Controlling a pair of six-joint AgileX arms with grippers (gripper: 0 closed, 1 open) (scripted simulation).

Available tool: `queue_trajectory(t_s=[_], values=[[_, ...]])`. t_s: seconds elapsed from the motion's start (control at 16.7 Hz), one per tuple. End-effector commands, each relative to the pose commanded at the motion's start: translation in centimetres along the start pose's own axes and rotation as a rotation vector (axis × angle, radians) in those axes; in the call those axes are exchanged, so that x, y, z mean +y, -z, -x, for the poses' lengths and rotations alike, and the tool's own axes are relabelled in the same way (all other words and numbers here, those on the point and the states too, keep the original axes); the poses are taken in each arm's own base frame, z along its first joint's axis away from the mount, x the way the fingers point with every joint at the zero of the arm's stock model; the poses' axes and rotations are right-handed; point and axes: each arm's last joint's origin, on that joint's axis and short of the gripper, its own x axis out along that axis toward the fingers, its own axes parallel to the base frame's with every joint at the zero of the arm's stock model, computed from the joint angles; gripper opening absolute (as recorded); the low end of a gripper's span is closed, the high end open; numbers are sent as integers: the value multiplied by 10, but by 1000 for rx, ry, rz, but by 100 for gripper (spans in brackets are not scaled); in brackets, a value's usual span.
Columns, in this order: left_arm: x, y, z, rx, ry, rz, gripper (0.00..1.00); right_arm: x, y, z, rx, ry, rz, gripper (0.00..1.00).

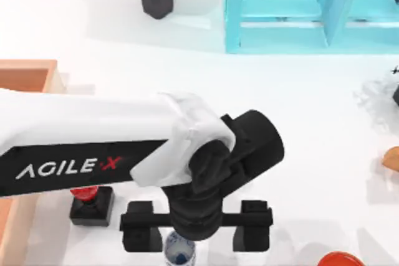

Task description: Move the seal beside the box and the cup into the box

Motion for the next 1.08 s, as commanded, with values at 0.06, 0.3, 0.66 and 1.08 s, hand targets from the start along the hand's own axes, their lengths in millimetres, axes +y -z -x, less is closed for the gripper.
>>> queue_trajectory(t_s=[0.06,0.3,0.66,1.08], values=[[1,1,-9,1,-2,0,100,0,0,0,0,0,0,100],[2,2,-19,5,-7,0,100,0,0,0,0,0,0,100],[2,2,-19,5,-7,0,70,0,0,0,0,0,0,100],[2,2,-19,5,-7,0,17,0,0,0,0,0,0,100]])
